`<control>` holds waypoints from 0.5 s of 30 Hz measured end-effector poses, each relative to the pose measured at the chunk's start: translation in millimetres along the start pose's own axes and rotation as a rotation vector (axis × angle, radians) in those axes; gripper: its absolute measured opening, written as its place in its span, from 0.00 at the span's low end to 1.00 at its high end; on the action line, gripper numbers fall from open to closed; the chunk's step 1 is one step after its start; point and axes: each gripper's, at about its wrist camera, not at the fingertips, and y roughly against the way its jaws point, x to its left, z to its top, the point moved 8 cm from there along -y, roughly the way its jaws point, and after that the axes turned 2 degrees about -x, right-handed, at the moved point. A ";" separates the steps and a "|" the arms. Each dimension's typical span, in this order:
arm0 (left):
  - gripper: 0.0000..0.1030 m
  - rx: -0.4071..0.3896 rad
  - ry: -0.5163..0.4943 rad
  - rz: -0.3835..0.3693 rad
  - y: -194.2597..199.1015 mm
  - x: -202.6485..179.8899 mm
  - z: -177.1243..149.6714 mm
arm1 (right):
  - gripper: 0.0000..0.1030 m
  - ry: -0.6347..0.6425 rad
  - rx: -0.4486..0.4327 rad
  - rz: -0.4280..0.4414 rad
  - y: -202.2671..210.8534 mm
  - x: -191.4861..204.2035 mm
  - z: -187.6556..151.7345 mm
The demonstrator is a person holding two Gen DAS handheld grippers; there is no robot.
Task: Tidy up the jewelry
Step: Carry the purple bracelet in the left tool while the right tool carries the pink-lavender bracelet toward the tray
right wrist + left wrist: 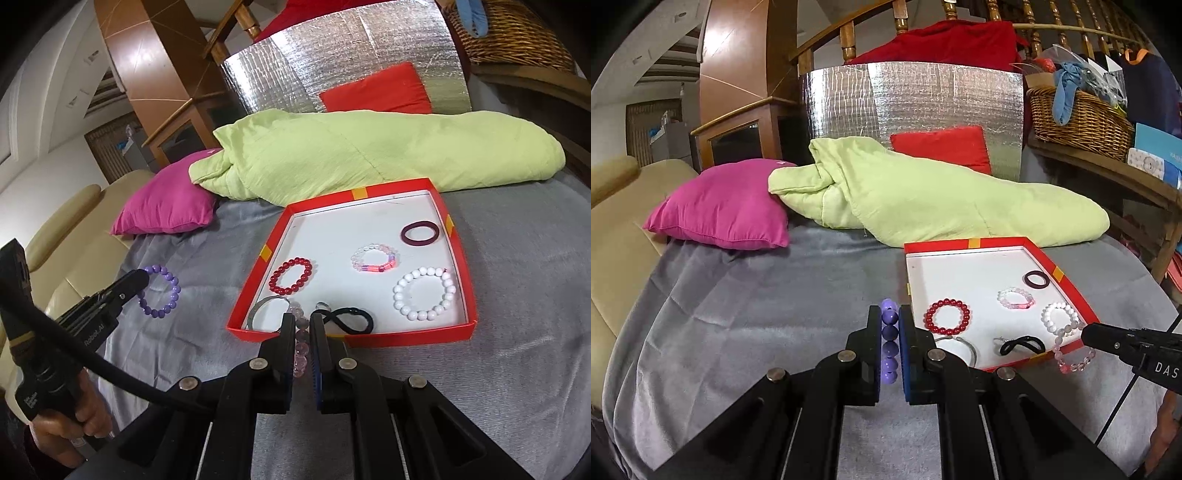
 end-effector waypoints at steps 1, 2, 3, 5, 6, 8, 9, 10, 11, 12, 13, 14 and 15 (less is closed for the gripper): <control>0.09 -0.002 -0.002 -0.001 -0.5 -1.9 0.4 | 0.08 -0.001 -0.002 -0.002 0.4 -1.3 0.5; 0.09 -0.005 -0.006 -0.002 -1.1 -4.4 1.1 | 0.08 -0.001 -0.006 -0.004 1.1 -2.8 1.2; 0.09 -0.006 -0.008 -0.001 -1.3 -5.3 1.4 | 0.08 -0.005 -0.008 -0.003 1.9 -4.6 1.9; 0.09 -0.008 -0.014 -0.001 -3.4 -9.0 2.1 | 0.08 -0.012 -0.012 -0.003 2.8 -7.9 3.5; 0.09 -0.007 -0.015 -0.005 -4.6 -10.3 2.5 | 0.08 -0.014 -0.014 -0.003 3.2 -9.1 4.3; 0.09 -0.006 -0.018 -0.008 -6.6 -13.7 2.9 | 0.08 -0.022 -0.017 -0.004 3.5 -13.2 5.6; 0.09 -0.006 -0.020 -0.010 -7.8 -15.6 3.2 | 0.08 -0.028 -0.018 -0.006 3.4 -15.7 6.3; 0.09 -0.006 -0.022 -0.012 -9.3 -17.0 3.5 | 0.08 -0.032 -0.018 -0.007 3.2 -17.8 6.8; 0.09 -0.007 -0.023 -0.013 -10.1 -18.4 3.8 | 0.08 -0.037 -0.020 -0.008 3.2 -20.1 7.6; 0.09 -0.007 -0.026 -0.014 -10.9 -20.1 3.9 | 0.08 -0.042 -0.022 -0.009 3.2 -22.5 8.6; 0.09 -0.007 -0.029 -0.016 -11.9 -22.1 4.1 | 0.08 -0.048 -0.025 -0.011 3.4 -25.4 9.7; 0.09 -0.006 -0.031 -0.018 -13.2 -24.5 4.1 | 0.08 -0.054 -0.026 -0.012 3.4 -28.0 10.6; 0.09 -0.005 -0.033 -0.018 -14.2 -26.2 4.0 | 0.08 -0.059 -0.027 -0.013 3.7 -29.4 11.1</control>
